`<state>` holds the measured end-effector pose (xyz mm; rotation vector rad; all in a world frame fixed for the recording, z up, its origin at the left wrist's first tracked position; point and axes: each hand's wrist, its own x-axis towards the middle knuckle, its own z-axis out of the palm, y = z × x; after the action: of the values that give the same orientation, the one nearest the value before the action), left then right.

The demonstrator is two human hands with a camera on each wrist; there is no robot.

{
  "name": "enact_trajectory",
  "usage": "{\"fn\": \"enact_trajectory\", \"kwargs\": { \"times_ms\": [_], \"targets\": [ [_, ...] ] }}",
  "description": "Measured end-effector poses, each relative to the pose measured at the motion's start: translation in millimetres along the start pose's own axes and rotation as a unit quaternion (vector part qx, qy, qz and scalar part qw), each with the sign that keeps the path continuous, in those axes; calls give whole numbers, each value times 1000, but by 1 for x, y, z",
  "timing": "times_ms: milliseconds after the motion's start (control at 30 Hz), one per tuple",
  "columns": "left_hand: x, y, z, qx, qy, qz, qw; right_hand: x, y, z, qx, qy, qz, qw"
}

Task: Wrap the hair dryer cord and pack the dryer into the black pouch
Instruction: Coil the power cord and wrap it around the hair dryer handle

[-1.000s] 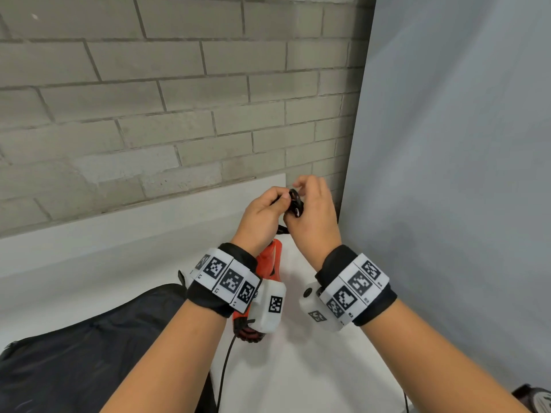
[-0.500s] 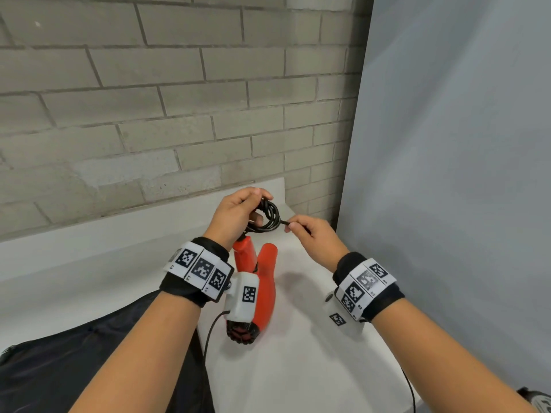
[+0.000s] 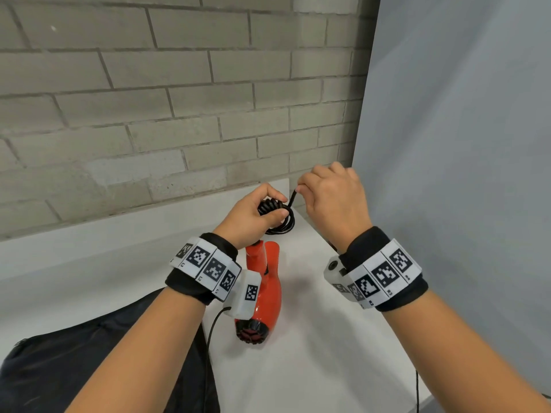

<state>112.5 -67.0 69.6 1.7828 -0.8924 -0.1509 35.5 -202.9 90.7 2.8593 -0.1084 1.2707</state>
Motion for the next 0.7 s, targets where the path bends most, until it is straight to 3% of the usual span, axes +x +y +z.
{"fn": "enact_trajectory", "kwargs": {
  "times_ms": [133, 233, 300, 533, 600, 700],
  "targets": [
    [2, -3, 3, -9, 58, 13, 998, -8, -3, -2, 43, -12, 15, 999],
    [6, -3, 5, -44, 120, -5, 992, -16, 3, 1, 71, -102, 49, 991],
    [8, -4, 6, -62, 127, -24, 990, -22, 5, 4, 116, -162, 82, 977],
    [10, -3, 11, -67, 140, -32, 987, -27, 4, 0, 360, -296, 167, 869],
    [10, -4, 12, -71, 145, -34, 986, -24, 3, -4, 418, -297, 189, 838],
    [11, -4, 13, -93, 134, -41, 986, -18, -4, -5, 544, -248, 242, 764]
  ]
}}
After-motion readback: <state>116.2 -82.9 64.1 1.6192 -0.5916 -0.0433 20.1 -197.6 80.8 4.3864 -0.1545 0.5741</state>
